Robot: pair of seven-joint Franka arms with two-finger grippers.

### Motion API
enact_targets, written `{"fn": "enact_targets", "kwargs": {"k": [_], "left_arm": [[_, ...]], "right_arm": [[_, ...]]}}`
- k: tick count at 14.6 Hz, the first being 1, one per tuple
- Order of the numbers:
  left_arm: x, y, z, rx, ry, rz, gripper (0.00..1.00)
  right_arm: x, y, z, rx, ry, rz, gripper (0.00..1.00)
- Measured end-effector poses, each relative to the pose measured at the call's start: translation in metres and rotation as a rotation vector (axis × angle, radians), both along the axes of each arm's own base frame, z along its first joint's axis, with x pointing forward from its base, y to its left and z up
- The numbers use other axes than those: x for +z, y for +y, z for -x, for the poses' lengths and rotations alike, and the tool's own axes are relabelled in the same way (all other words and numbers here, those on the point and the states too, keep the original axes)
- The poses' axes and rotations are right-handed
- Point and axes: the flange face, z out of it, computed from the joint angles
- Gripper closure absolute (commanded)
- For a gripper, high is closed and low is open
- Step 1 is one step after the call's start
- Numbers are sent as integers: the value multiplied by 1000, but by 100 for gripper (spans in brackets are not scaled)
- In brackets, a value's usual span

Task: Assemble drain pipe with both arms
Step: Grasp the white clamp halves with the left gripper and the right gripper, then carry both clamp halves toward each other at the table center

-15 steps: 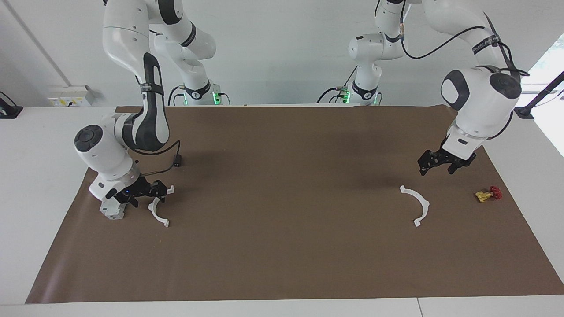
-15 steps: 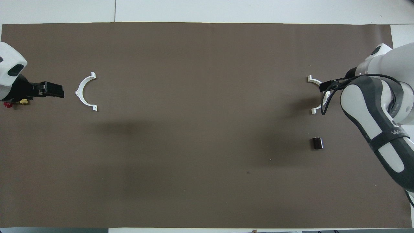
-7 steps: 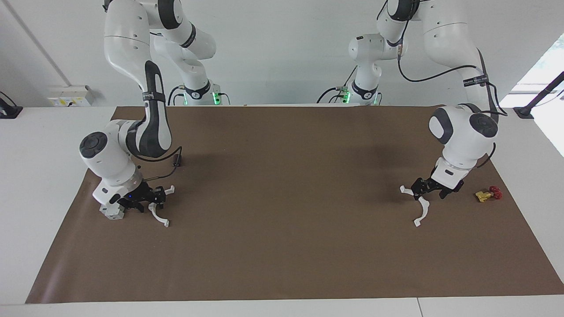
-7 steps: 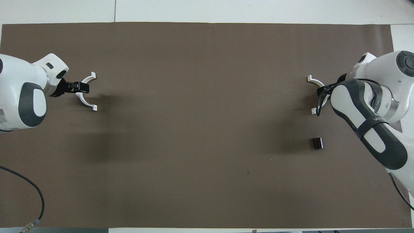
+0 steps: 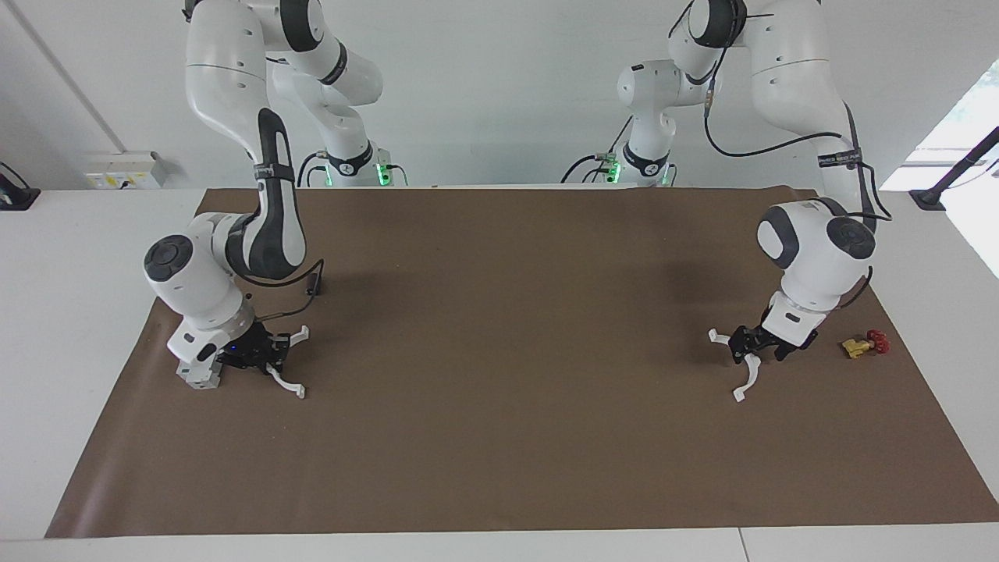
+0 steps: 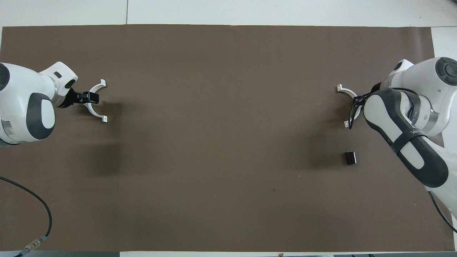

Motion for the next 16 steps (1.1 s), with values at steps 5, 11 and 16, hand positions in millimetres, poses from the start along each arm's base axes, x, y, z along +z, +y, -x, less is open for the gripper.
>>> {"fn": "enact_targets", "kwargs": {"k": [5, 11, 16], "left_arm": [[-9, 0, 4, -5, -25, -1, 100], [-7, -1, 4, -6, -47, -2, 100], [23, -1, 5, -5, -83, -4, 100]], "right_arm": [[77, 90, -31, -16, 78, -34, 100], [109, 342, -6, -103, 46, -29, 98], [38, 370, 6, -93, 22, -9, 95]]}}
